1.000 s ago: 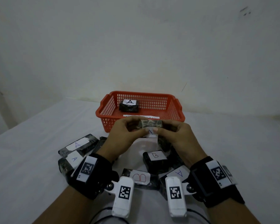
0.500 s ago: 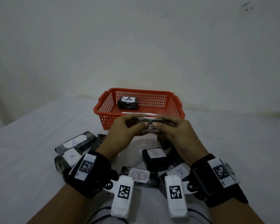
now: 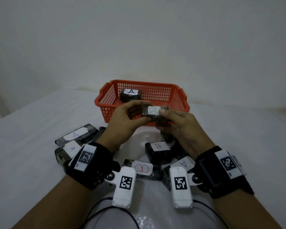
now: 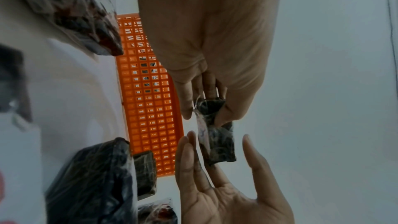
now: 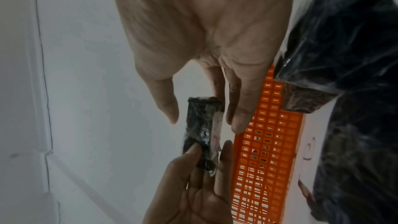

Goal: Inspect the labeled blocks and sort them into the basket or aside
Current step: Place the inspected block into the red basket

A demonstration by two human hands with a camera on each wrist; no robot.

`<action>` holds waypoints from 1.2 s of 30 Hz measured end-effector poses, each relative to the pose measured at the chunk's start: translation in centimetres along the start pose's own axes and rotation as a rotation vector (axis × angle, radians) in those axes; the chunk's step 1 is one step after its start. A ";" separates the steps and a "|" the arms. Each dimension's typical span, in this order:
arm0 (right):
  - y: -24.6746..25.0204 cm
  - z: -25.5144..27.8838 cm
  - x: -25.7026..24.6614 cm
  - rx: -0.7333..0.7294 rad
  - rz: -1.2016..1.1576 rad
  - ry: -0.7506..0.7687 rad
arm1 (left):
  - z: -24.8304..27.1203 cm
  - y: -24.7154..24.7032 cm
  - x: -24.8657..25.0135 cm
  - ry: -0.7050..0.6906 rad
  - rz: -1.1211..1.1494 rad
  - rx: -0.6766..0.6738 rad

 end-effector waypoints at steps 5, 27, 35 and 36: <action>0.5 0.0 -0.2 0.027 -0.007 0.018 | 0.1 -0.6 -0.5 0.046 -0.014 -0.090; 0.8 0.2 -1.1 0.024 0.084 0.150 | -0.6 0.3 -1.2 0.190 0.099 -0.024; 0.1 0.2 -1.9 -0.034 -0.125 0.110 | -0.5 0.6 -0.3 0.098 -0.015 -0.081; 0.2 0.2 -1.8 -0.024 -0.140 0.100 | -0.5 0.6 -0.2 0.085 -0.034 -0.081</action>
Point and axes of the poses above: each hand's wrist, its own z-axis away from the middle knuckle, its own y-axis out of the back of the hand, x = y × z, the point moved 6 cm from there along -z, towards the middle knuckle, and after that the axes turned 8 degrees about x, right-handed, at the moved point
